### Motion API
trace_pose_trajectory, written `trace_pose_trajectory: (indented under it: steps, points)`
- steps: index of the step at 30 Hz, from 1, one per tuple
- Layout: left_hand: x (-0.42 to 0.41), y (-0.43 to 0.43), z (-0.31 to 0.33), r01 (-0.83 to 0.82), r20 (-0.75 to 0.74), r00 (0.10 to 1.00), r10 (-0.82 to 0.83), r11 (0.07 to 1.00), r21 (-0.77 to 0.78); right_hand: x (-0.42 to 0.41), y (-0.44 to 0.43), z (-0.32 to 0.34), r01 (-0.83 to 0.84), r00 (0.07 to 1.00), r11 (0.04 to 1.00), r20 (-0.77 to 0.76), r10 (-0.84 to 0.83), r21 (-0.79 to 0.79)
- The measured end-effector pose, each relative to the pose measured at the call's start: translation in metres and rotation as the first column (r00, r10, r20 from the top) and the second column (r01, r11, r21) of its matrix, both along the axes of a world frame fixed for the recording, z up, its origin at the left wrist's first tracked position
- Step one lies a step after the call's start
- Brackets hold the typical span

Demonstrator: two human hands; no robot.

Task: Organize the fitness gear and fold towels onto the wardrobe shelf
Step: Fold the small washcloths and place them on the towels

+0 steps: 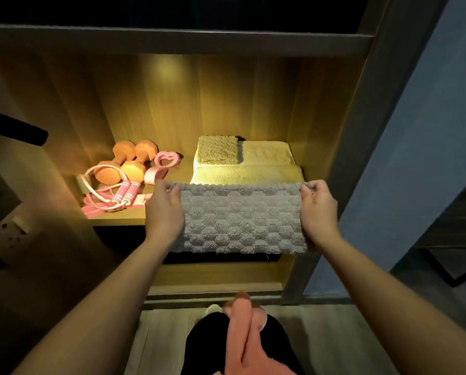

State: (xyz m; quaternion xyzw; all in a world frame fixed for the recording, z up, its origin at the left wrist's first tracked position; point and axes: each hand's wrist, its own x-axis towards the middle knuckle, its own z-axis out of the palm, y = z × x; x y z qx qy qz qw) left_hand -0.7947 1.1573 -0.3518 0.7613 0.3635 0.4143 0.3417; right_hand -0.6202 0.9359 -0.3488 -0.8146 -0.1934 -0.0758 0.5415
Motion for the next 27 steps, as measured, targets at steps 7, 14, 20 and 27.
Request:
trace_pose_trajectory:
  steps: [7, 14, 20, 27]
  points:
    - [0.067, 0.043, -0.025, -0.002, -0.11, 0.994, -0.001, 1.0, -0.026, 0.066, 0.042, -0.021, -0.031, 0.998, 0.991, -0.06, 0.024, -0.127]
    - [0.138, 0.101, -0.039, 0.011, -0.217, 0.976, -0.029, 0.996, -0.085, 0.145, 0.094, -0.031, -0.044, 0.979, 0.972, -0.204, -0.004, -0.233]
    - [0.18, 0.127, -0.044, -0.006, -0.367, 0.93, -0.003, 1.0, -0.023, 0.187, 0.129, -0.04, -0.058, 0.988, 0.939, -0.157, 0.004, -0.339]
    - [0.193, 0.127, -0.048, 0.039, -0.617, 0.784, 0.064, 0.988, 0.152, 0.196, 0.135, -0.068, -0.055, 0.988, 0.881, -0.155, -0.022, -0.471]
